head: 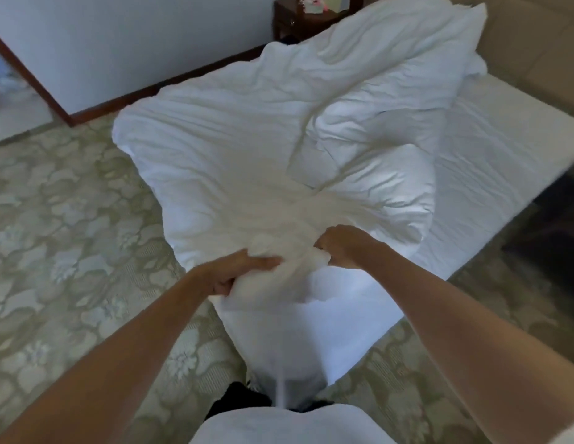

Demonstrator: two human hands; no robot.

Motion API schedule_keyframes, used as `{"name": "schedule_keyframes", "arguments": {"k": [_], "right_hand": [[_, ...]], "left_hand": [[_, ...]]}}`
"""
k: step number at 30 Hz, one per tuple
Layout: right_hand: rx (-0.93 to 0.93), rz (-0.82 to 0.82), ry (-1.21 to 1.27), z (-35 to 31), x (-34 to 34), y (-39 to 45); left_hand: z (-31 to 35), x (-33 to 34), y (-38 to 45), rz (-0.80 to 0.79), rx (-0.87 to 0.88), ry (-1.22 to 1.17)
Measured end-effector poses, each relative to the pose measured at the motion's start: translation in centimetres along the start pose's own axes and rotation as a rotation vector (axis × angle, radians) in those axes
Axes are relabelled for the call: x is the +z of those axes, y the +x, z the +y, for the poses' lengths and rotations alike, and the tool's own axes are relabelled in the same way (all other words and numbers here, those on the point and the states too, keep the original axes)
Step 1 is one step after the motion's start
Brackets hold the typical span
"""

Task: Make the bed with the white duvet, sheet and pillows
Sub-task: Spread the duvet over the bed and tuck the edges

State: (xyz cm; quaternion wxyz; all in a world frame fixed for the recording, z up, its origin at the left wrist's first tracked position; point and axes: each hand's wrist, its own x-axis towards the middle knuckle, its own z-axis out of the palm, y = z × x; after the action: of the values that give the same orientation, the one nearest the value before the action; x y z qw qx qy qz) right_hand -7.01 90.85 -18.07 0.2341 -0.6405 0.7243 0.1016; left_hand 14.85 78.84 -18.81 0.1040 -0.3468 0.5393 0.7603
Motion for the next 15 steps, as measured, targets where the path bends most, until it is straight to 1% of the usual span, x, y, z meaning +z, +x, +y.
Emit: {"name": "schedule_keyframes", "arguments": {"k": [1, 3, 4, 5, 6, 7, 8, 10, 12, 15], "right_hand": [[0.033, -0.009, 0.011, 0.5, 0.1, -0.2], [0.066, -0.016, 0.044, 1.4, 0.8, -0.4], [0.069, -0.014, 0.073, 1.7, 1.2, -0.4], [0.064, -0.005, 0.11, 1.9, 1.6, -0.3], [0.05, 0.01, 0.145, 2.3, 1.8, -0.1], [0.021, 0.034, 0.165, 2.7, 1.9, 0.1], [-0.015, 0.057, 0.176, 3.1, 2.0, 0.3], [-0.076, 0.068, 0.165, 4.0, 1.8, 0.3], [-0.154, 0.038, 0.119, 5.3, 1.7, -0.2], [-0.259, 0.007, 0.048, 7.2, 2.3, -1.9]], "left_hand": [[0.4, -0.2, 0.4, 0.046, 0.009, 0.051], [1.3, -0.7, 1.6, 0.226, 0.093, 0.309], [1.8, -0.5, 2.1, 0.335, 0.162, 0.463], [2.1, -0.1, 2.6, 0.397, 0.264, 0.601], [2.4, 0.8, 3.1, 0.393, 0.358, 0.703], [2.6, 2.0, 3.6, 0.347, 0.39, 0.776], [2.7, 3.4, 4.1, 0.299, 0.364, 0.844], [2.1, 6.3, 5.3, 0.294, 0.24, 1.026], [0.9, 9.1, 6.1, 0.384, 0.153, 1.097], [-0.9, 12.9, 6.2, 0.524, 0.028, 1.079]]}}
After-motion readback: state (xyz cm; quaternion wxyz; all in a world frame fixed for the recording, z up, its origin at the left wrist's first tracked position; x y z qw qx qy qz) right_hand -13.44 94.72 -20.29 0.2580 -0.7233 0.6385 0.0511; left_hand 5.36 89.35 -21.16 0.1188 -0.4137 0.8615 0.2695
